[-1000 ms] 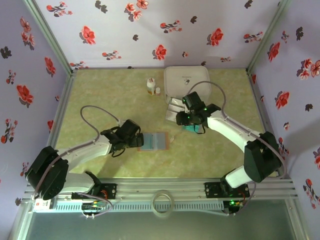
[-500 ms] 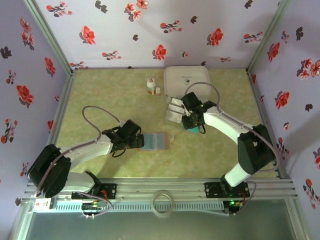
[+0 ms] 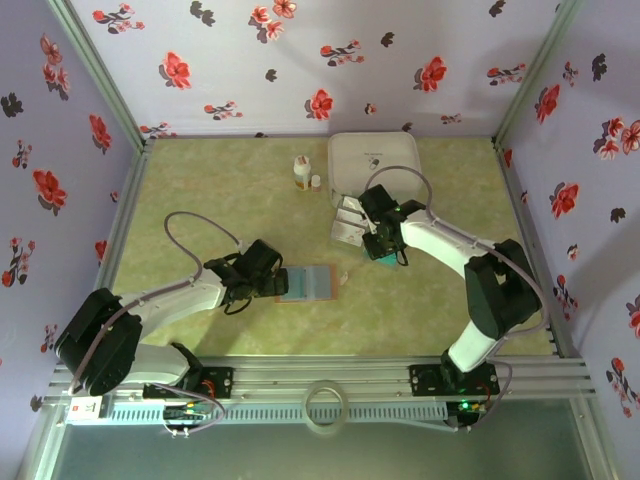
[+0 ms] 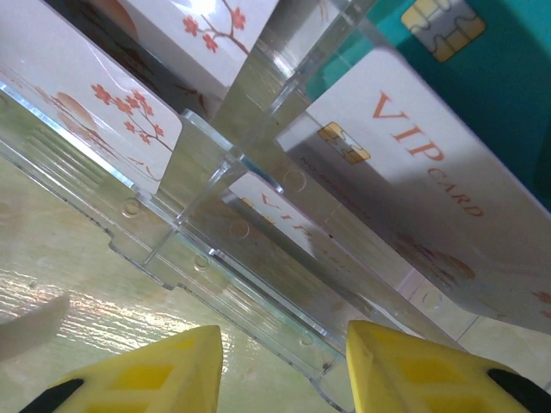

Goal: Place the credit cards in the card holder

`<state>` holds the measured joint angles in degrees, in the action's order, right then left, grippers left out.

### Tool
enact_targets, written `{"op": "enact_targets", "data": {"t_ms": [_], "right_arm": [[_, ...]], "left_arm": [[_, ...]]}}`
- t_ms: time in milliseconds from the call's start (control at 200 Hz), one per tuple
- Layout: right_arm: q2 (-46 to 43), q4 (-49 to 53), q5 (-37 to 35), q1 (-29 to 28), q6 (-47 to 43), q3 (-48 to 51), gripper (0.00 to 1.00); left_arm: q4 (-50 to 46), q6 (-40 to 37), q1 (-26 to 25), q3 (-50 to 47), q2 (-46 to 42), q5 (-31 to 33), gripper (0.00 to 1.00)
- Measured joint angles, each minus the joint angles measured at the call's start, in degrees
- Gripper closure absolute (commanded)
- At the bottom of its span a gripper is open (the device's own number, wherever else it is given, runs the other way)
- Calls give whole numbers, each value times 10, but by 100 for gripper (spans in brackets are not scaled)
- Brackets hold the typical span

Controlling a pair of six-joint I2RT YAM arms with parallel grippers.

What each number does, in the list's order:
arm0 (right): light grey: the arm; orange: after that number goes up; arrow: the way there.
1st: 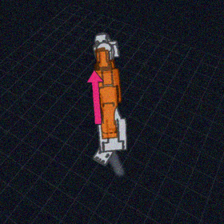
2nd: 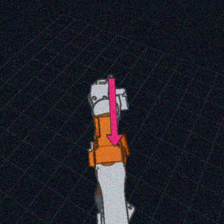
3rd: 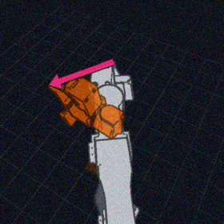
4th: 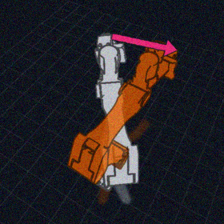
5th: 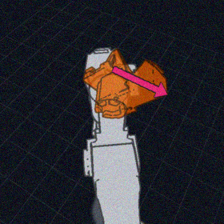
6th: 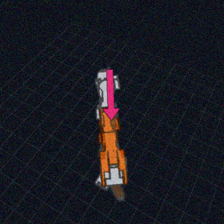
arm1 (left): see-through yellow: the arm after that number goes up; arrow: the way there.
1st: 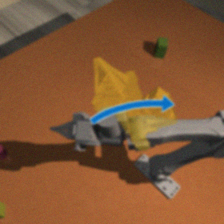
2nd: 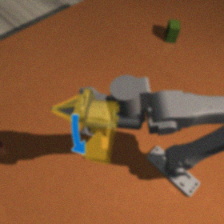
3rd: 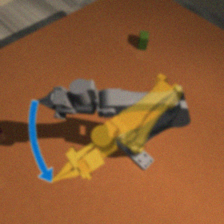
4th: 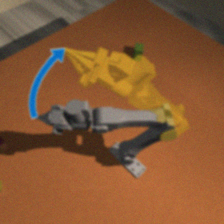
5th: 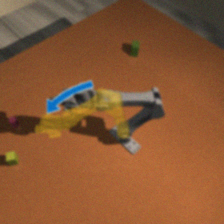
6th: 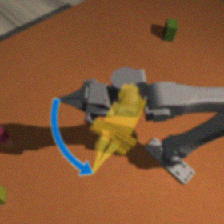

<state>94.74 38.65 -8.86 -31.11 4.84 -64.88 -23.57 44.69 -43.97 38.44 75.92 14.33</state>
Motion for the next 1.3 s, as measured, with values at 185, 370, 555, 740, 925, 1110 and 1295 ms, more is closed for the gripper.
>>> {"op": "enact_targets", "data": {"t_ms": [185,370,555,740,925,1110,1295], "right_arm": [[5,-3,0,-1,-2,0,61],[11,-8,0,-4,-4,2,64],[11,-9,0,-9,-4,3,69],[11,-9,0,-15,-15,6,72],[11,-9,-5,-17,-32,10,74],[11,-9,-22,-31,-66,10,79],[11,-4,-41,-48,-104,9,87]], "left_arm": [[2,0,0,0,0,0,0],[5,0,0,0,0,0,0],[6,0,0,0,0,0,0],[6,0,0,0,0,0,0],[6,0,0,0,0,0,0],[6,0,0,0,0,0,0],[6,0,0,0,0,-1,0]]}}
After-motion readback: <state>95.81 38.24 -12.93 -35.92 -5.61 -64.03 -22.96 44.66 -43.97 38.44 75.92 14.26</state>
